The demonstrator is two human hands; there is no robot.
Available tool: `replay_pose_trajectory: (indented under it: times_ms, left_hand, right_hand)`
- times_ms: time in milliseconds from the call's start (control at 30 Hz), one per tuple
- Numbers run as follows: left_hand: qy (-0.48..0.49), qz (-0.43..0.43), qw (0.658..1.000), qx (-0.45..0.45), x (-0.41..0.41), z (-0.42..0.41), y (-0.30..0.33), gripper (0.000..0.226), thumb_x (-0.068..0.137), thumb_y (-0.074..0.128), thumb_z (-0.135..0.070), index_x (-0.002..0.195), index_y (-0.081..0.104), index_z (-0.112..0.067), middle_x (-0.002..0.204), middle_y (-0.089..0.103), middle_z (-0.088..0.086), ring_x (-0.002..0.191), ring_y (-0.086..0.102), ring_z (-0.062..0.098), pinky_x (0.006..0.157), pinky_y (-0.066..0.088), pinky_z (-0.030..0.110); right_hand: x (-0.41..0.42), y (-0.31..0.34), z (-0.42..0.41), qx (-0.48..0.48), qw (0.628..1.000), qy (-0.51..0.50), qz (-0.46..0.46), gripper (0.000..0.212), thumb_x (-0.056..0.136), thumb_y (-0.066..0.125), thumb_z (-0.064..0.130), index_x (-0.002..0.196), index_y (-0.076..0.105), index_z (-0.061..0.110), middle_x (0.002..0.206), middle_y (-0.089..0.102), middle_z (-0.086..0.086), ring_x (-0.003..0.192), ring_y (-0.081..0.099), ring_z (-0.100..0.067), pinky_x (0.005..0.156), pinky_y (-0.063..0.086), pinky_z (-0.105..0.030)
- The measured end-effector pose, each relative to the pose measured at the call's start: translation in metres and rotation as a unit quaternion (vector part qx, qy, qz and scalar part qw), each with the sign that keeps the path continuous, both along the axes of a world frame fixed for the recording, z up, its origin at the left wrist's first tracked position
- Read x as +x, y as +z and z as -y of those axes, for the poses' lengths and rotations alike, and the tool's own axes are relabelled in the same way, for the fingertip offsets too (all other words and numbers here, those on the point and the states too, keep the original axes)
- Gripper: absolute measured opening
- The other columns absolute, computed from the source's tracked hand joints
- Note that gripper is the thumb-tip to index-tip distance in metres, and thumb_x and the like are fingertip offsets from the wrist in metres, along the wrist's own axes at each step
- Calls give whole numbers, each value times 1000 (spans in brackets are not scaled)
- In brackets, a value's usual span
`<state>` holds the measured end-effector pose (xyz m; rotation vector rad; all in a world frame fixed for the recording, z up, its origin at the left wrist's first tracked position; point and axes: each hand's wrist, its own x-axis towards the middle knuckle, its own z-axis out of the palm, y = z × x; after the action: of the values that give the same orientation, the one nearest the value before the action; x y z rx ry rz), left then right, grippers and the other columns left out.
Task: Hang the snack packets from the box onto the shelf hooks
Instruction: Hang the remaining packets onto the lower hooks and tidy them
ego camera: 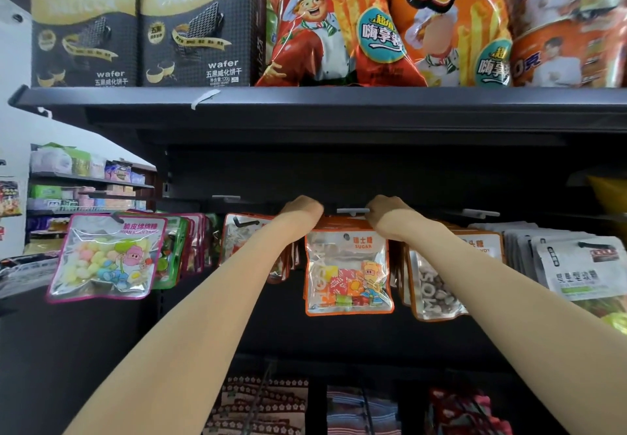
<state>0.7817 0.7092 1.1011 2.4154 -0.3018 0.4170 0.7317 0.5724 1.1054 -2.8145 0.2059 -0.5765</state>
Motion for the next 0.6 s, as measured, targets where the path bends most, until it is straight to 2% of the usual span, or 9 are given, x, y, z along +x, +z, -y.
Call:
replay_pose_trajectory:
  times_ms: [67, 100, 200, 367, 433, 467, 533, 600]
  left_hand:
    - [-35, 20, 999, 6, 6, -1, 2, 34, 101, 34, -20, 124, 57, -11, 120, 58, 8, 100, 57, 21, 80, 38, 27]
    - [-53, 25, 998, 9, 7, -3, 1, 35, 100, 33, -17, 124, 58, -10, 127, 56, 10, 110, 55, 23, 84, 38, 28]
    - [-94, 28, 995, 12, 15, -2, 2, 34, 99, 34, -13, 123, 57, -5, 130, 55, 13, 118, 53, 26, 91, 39, 29]
    - [-116, -10, 993, 19, 32, 10, 10, 32, 98, 39, -15, 121, 59, -8, 120, 61, 13, 105, 60, 26, 93, 47, 34]
    - [-126, -39, 991, 38, 36, 16, 11, 32, 100, 37, -17, 122, 57, -6, 118, 61, 15, 104, 60, 27, 95, 46, 37]
    - [-131, -56, 989, 41, 39, 18, 10, 32, 101, 36, -19, 121, 56, -4, 113, 62, 14, 97, 61, 25, 93, 47, 36]
    - [-133, -82, 987, 43, 42, 20, 10, 30, 102, 35, -22, 112, 56, -5, 91, 60, 7, 76, 56, 16, 78, 45, 30]
    - [-131, -98, 985, 52, 48, 19, 10, 26, 102, 35, -23, 94, 57, -12, 78, 53, 1, 67, 50, 11, 66, 41, 25]
  right_hand:
    - [7, 4, -2, -17, 1000, 0, -10, 30, 96, 49, 24, 124, 52, 12, 95, 55, -4, 83, 57, -16, 76, 48, -30]
    - [11, 5, -3, -19, 1000, 5, -18, 30, 96, 50, 24, 123, 53, 12, 97, 56, -4, 84, 57, -16, 76, 48, -30]
    - [23, 10, -3, -27, 998, 29, -38, 26, 98, 47, 26, 118, 56, 11, 98, 59, -5, 82, 58, -15, 74, 47, -27]
    - [36, 15, 2, -68, 993, 71, -72, 31, 100, 41, 21, 126, 52, 7, 120, 60, -12, 104, 60, -23, 88, 47, -31]
    - [37, 14, 3, -78, 991, 74, -83, 33, 101, 39, 22, 129, 49, 7, 123, 58, -12, 108, 58, -23, 88, 45, -29]
    - [39, 13, 4, -82, 990, 74, -87, 33, 102, 39, 22, 128, 49, 7, 123, 57, -12, 106, 58, -22, 86, 43, -28]
    - [43, 12, 6, -88, 989, 78, -91, 28, 101, 40, 23, 122, 52, 8, 120, 57, -10, 95, 55, -17, 83, 41, -27]
    - [49, 13, 9, -82, 989, 81, -94, 19, 100, 43, 23, 109, 54, 12, 111, 58, -7, 82, 51, -12, 81, 40, -27]
